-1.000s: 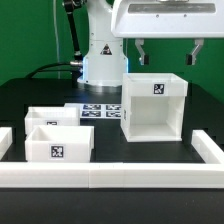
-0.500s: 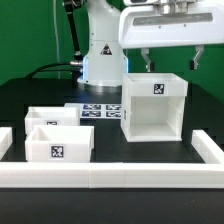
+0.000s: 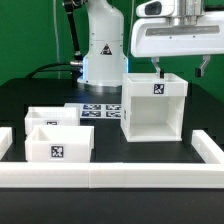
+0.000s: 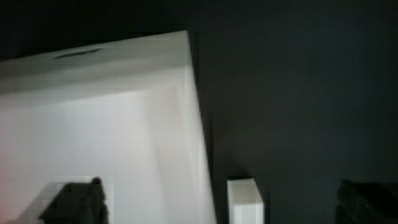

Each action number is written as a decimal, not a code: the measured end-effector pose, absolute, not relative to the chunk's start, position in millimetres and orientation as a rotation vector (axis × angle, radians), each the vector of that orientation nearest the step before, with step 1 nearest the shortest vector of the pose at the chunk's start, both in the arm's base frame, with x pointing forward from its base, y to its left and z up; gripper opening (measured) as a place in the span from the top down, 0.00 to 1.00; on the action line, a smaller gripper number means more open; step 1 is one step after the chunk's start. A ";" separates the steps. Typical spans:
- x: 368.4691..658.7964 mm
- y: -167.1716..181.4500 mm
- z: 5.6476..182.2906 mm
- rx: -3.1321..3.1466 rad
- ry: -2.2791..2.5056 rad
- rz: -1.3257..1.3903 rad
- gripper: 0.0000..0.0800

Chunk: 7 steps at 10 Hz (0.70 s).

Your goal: Assemble drawer

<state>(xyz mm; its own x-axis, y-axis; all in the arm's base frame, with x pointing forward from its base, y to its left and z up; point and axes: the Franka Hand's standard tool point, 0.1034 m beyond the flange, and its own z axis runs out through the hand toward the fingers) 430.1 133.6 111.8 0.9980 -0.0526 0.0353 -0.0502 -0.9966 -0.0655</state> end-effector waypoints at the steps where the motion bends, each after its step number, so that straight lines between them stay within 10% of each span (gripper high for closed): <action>1: 427.6 133.6 105.5 -3.073 0.077 -0.068 0.19; 4: 425.2 128.5 96.0 -3.073 0.068 -0.063 0.19; 7: 426.2 127.2 96.2 -3.074 0.072 -0.060 0.69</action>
Offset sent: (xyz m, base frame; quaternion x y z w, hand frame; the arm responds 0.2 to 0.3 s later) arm -0.0014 -0.0082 -0.0095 0.0039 0.0025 -0.0032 1.0000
